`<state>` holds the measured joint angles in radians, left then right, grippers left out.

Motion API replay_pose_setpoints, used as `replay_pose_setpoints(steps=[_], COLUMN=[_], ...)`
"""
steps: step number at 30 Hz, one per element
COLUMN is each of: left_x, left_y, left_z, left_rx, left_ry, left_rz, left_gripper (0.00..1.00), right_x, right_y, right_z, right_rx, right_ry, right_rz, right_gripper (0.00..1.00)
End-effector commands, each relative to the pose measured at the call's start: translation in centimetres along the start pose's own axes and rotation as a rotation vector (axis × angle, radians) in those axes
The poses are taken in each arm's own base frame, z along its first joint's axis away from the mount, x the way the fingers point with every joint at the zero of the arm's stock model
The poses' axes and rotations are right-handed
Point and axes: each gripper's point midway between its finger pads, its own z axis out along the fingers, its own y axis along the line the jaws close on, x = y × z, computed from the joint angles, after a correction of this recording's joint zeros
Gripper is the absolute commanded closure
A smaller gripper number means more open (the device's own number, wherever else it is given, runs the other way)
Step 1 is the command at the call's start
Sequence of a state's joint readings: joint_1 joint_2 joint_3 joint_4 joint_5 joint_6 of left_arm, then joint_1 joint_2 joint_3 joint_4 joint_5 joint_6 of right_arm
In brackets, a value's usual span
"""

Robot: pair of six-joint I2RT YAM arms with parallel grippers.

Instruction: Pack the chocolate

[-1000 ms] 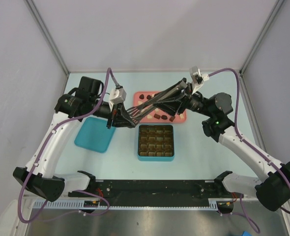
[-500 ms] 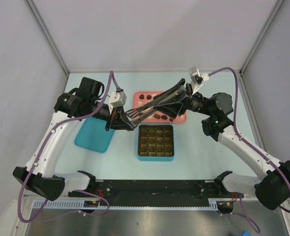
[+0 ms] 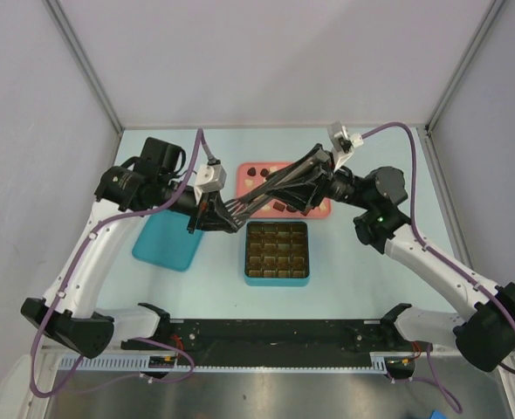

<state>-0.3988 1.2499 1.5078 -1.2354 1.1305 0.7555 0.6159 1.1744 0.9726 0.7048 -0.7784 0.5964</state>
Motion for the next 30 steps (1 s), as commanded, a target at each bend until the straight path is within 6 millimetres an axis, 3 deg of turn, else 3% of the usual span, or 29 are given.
replay_pose_setpoints(steps=[1, 7, 8, 9, 14, 16, 17, 18, 24, 30], left_x=[-1.3, -1.0, -1.0, -1.2, -1.4, -1.5, -1.5, -1.5, -1.4, -0.7], left_y=[-0.5, -0.2, 0.0, 0.1, 0.6, 1.0, 1.1, 1.4, 3.9, 9.4], left_z=[-0.2, -0.1, -0.1, -0.2, -0.4, -0.5, -0.6, -0.6, -1.6, -4.2], left_rx=[-0.013, -0.026, -0.036, -0.044, -0.083, -0.112, -0.121, -0.135, -0.290, -0.642], left_ry=[-0.024, -0.017, -0.013, -0.015, -0.012, -0.008, -0.007, -0.002, 0.007, 0.006], left_rz=[0.080, 0.079, 0.072, 0.075, 0.062, 0.055, 0.055, 0.053, 0.030, -0.001], left_gripper=[0.99, 0.94, 0.90, 0.79, 0.60, 0.45, 0.33, 0.01, 0.00, 0.00], right_x=[-0.5, -0.8, -1.0, -1.6, -3.7, -4.5, -4.7, -5.0, -6.1, -5.7], right_y=[0.1, 0.4, 0.5, 1.1, 2.0, 2.8, 2.8, 3.0, 4.1, 3.8], right_z=[0.7, 0.3, 0.2, -0.1, -1.5, -2.2, -2.4, -2.7, -4.2, -4.3], right_rx=[0.013, 0.031, 0.033, 0.029, 0.083, 0.097, 0.115, 0.122, 0.176, 0.223], right_ry=[-0.027, -0.027, -0.029, -0.039, -0.072, -0.083, -0.088, -0.092, -0.091, -0.043], right_rz=[-0.026, -0.056, -0.064, -0.093, -0.184, -0.226, -0.236, -0.251, -0.315, -0.334], right_gripper=[0.53, 0.70, 0.71, 0.74, 0.78, 0.80, 0.81, 0.82, 0.84, 0.85])
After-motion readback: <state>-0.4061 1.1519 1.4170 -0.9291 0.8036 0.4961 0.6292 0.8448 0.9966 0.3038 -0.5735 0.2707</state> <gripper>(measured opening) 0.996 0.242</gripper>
